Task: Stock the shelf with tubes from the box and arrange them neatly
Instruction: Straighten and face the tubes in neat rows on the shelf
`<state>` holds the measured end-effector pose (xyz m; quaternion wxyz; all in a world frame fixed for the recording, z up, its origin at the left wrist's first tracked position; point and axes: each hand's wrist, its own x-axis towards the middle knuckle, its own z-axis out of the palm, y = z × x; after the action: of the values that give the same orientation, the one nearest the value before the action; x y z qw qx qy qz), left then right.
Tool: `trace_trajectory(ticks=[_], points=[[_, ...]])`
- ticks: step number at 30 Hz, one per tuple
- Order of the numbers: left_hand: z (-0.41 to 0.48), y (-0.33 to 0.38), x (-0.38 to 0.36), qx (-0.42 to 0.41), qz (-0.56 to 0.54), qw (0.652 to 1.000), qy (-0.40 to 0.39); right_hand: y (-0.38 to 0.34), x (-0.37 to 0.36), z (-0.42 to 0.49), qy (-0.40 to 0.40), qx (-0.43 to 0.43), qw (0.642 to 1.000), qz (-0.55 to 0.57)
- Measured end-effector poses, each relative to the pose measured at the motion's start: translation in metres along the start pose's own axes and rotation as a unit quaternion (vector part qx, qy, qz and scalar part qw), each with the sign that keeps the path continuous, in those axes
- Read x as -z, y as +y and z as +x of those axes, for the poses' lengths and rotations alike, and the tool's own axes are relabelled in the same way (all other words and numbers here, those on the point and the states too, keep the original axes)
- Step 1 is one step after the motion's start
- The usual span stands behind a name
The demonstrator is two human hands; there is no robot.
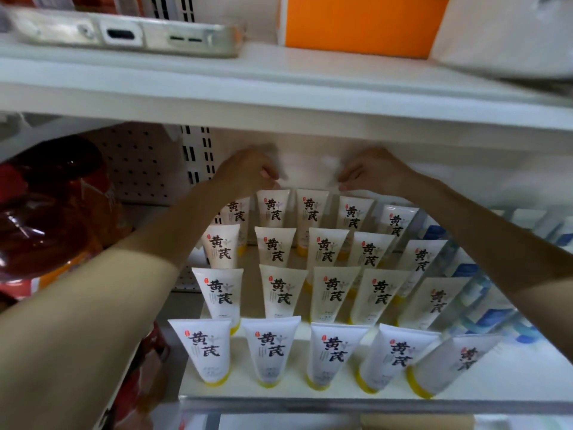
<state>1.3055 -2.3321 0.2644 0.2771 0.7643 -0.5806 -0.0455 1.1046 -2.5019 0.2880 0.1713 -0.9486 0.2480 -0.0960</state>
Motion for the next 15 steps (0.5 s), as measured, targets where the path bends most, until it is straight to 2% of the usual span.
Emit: trace_trajectory(ticks=[5,15], points=[[-0.002,-0.003,0.0,0.005,0.02,1.0,-0.004,-0.02,-0.023,0.006,-0.012,0.047,0.998,-0.036],[-0.008,-0.002,-0.004,0.036,0.035,0.998,-0.034,-0.029,-0.038,0.007,-0.002,0.03,0.994,-0.108]])
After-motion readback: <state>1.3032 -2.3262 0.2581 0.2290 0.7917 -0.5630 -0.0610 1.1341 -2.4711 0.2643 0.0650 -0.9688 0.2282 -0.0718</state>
